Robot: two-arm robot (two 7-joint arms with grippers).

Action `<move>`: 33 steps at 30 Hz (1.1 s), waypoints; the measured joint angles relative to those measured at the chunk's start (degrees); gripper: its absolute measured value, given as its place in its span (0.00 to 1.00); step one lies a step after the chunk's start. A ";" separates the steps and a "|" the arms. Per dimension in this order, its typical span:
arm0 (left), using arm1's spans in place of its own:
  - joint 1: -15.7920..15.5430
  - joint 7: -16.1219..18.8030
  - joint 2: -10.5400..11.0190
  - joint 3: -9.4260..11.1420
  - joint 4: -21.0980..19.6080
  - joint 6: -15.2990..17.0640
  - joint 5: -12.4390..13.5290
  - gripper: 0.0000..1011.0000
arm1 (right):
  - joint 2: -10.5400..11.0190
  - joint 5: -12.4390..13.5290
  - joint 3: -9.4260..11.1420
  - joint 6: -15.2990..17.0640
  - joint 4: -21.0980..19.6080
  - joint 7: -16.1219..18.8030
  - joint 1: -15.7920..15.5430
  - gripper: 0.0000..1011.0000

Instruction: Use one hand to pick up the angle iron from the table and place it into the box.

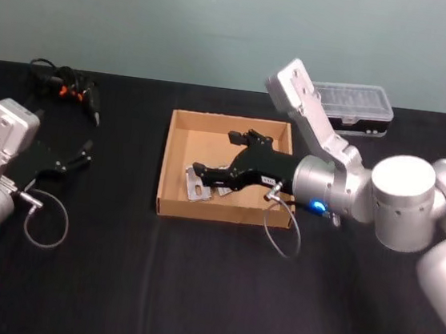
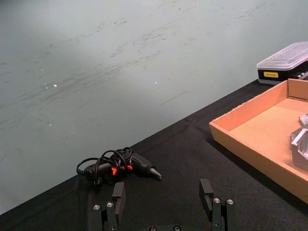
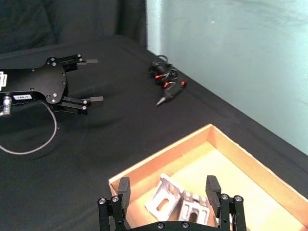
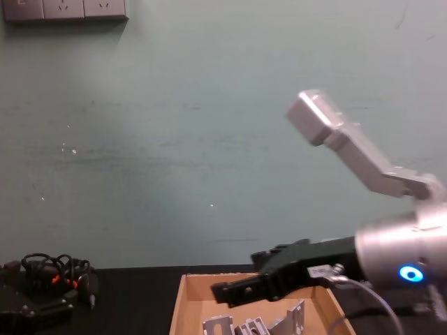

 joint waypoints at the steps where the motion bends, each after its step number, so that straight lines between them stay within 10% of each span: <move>1: 0.00 0.00 0.00 0.00 0.00 -0.01 0.00 1.00 | 0.58 0.09 0.40 0.15 -1.49 -0.81 -1.07 0.99; 19: 0.00 0.00 0.00 0.00 0.00 0.00 0.00 1.00 | 5.46 -7.76 8.50 1.40 -21.64 -23.52 -22.76 0.99; 33: 0.00 0.00 0.00 0.00 0.00 0.00 0.00 1.00 | 5.44 -8.29 8.59 1.15 -21.76 -24.11 -23.14 0.99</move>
